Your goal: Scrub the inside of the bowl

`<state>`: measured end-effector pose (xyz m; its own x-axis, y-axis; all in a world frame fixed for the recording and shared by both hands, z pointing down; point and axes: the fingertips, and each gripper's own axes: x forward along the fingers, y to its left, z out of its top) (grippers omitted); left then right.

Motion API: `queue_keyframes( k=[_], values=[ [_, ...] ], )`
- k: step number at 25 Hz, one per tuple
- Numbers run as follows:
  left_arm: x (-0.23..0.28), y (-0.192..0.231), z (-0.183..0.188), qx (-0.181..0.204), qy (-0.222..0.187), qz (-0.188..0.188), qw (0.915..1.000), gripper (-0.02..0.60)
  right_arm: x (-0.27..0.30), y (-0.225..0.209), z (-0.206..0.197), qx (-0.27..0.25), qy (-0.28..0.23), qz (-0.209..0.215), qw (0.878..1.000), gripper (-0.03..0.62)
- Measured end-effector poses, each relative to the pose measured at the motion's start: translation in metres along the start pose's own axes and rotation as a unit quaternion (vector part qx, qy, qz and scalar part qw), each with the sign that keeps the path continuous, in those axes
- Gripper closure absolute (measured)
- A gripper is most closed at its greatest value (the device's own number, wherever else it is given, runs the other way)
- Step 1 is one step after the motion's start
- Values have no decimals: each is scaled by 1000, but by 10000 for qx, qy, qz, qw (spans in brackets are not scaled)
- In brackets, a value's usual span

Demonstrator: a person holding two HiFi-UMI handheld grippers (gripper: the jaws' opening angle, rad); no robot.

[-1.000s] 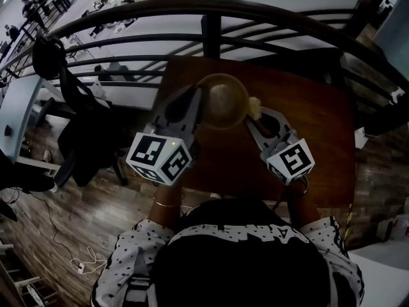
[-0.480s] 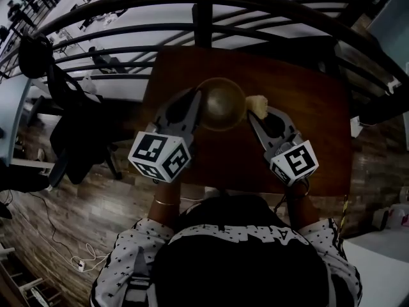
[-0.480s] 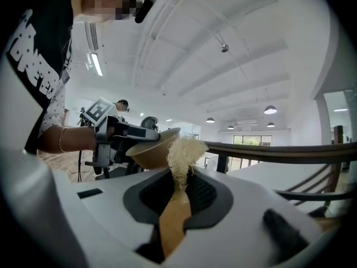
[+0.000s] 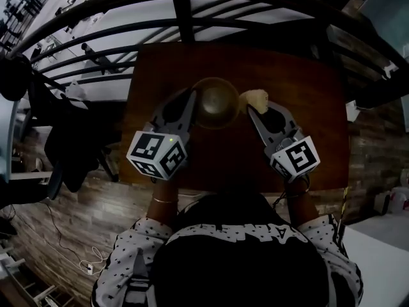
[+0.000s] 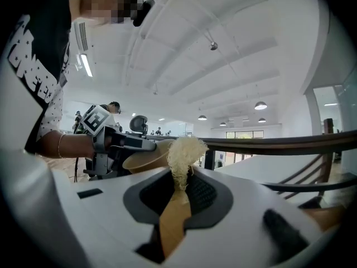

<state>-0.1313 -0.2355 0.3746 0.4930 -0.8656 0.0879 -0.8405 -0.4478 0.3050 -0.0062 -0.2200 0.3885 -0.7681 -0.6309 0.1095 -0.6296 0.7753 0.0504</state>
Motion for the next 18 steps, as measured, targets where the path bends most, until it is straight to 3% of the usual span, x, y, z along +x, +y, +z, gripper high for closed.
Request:
queue_keyframes(
  k=[18],
  values=[
    [57, 27, -83, -217, 1060, 213, 9939, 558, 4, -59, -61, 580, 431, -127, 9973, 533]
  ],
)
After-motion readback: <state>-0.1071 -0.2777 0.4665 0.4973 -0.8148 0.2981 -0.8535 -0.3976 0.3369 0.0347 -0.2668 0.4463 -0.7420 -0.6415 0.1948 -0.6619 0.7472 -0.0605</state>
